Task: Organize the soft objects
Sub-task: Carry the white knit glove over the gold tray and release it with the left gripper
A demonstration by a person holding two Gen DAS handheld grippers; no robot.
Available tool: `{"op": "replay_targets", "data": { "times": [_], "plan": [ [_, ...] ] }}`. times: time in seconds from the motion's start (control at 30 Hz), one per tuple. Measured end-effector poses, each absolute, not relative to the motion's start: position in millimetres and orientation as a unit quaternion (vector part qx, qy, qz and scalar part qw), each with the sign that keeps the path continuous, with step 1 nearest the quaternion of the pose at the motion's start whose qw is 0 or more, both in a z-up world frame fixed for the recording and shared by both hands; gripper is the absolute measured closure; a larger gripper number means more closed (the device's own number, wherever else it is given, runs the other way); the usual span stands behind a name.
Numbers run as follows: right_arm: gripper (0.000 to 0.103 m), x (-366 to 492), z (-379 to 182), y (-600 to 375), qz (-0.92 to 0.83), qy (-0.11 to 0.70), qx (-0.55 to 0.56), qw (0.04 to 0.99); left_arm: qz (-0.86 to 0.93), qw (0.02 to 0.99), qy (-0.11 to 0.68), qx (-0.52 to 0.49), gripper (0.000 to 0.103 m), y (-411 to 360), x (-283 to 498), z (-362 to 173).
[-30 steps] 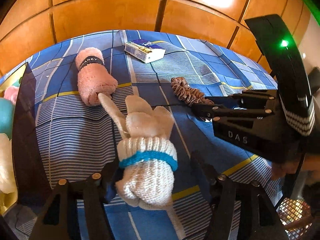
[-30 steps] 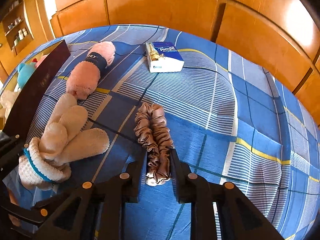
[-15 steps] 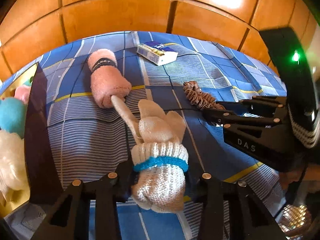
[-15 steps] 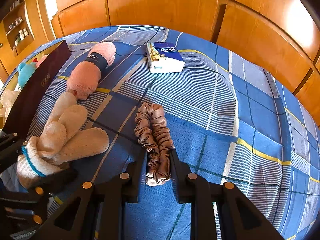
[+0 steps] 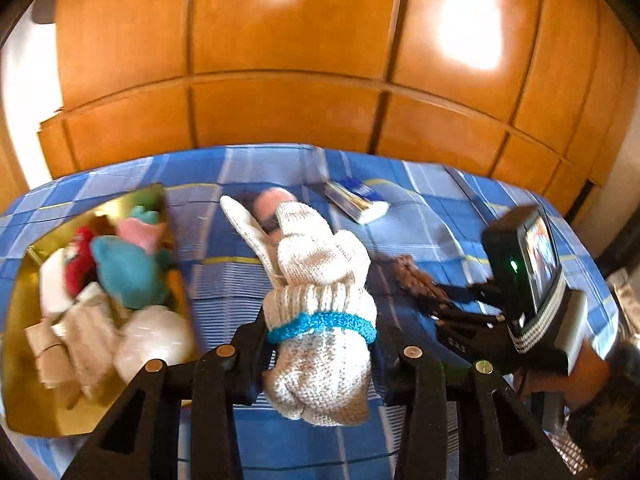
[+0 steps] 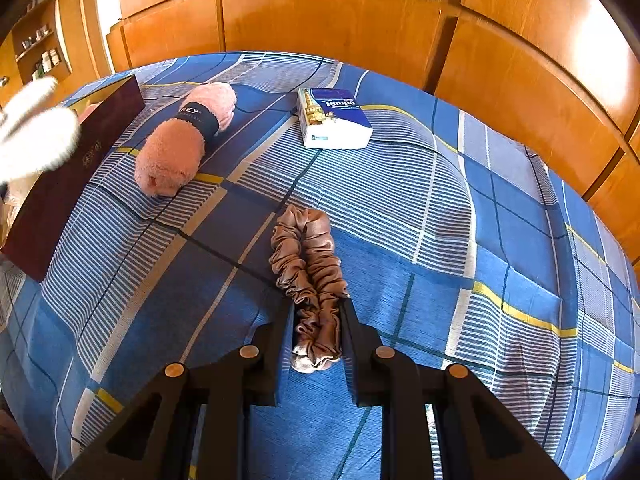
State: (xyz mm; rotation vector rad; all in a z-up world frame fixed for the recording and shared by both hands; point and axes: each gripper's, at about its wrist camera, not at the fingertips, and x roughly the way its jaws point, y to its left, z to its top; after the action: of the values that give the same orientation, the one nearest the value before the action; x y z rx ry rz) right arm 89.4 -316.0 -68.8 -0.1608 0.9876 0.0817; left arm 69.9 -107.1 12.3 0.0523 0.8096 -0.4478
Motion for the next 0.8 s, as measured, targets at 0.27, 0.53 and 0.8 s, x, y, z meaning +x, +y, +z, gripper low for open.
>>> {"op": "replay_targets", "data": {
  "times": [0.27, 0.53, 0.8],
  "plan": [
    [0.081, 88.1, -69.0, -315.1, 0.038, 0.47, -0.079, 0.878, -0.151, 0.913, 0.378, 0.012, 0.061, -66.4, 74.1, 27.2],
    [0.081, 87.7, -69.1, -314.8, 0.037, 0.469, -0.081, 0.879, -0.108, 0.919, 0.379, 0.0, 0.061, -37.1, 79.1, 25.4],
    [0.081, 87.6, -69.7, -314.8, 0.036, 0.467, -0.087, 0.879, -0.084, 0.918, 0.387, -0.01, 0.061, -17.3, 81.3, 17.8]
  ]
}}
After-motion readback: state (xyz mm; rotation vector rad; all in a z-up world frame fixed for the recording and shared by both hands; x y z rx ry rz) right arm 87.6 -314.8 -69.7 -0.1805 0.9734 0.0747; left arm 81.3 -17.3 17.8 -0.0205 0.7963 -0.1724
